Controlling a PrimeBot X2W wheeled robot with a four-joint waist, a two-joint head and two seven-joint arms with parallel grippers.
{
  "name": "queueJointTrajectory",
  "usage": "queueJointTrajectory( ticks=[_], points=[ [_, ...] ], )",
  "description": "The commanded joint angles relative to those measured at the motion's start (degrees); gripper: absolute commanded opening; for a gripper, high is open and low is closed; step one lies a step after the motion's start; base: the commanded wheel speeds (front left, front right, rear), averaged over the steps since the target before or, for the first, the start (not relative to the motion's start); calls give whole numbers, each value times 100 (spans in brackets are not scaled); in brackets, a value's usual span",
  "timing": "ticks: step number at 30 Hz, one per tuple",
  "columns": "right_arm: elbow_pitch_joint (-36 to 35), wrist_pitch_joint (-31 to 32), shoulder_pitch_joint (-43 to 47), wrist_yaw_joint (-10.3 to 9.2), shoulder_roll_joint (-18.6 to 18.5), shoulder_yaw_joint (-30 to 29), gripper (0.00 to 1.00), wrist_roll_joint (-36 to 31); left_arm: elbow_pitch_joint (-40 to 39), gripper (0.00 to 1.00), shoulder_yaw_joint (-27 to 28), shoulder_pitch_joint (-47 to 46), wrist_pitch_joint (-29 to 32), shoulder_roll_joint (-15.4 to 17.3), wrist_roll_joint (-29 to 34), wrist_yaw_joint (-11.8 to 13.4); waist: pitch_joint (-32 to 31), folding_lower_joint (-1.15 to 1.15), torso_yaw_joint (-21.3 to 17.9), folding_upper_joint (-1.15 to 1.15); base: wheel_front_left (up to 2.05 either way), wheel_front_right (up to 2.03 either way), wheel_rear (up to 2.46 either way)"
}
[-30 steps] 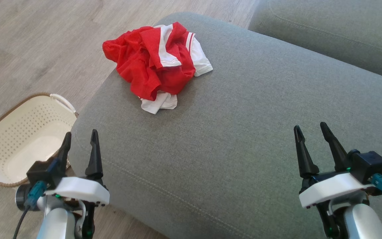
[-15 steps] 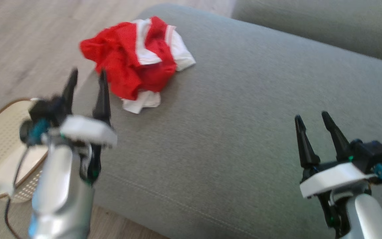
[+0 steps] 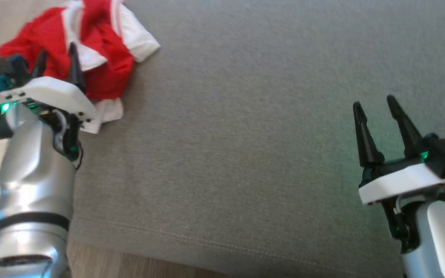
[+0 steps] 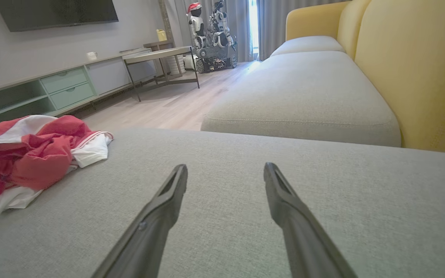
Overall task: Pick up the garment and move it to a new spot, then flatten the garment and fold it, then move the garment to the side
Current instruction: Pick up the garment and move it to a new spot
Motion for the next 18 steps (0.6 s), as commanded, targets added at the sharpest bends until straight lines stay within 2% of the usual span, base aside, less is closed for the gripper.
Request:
queueJointTrajectory(
  ticks=[1, 8, 9, 10, 18],
  points=[
    [-246, 27, -224, 24, -46, 119, 100, 23, 28, 100, 196, -291, 36, 328, -55, 80, 293, 0, -247, 0, 0, 0, 0],
    [-290, -1, -341, 24, -76, 71, 100, 27, 808, 100, 357, -717, 235, 469, -270, 102, 506, 0, -318, 0, 0, 0, 0],
    [-287, -7, -349, 24, -78, 62, 100, 23, 867, 47, 352, -771, 200, 492, -276, 83, 518, 0, -318, 0, 0, 0, 0],
    [-287, -8, -354, 24, -78, 51, 100, 19, 902, 1, 339, -822, 131, 517, -269, 70, 528, 0, -312, 0, 0, 0, 0],
    [-236, -23, -352, 24, -35, -22, 100, 28, 639, 0, 330, -1048, -319, 694, -212, 124, 407, 0, -262, 0, 0, 0, 0]
  ],
)
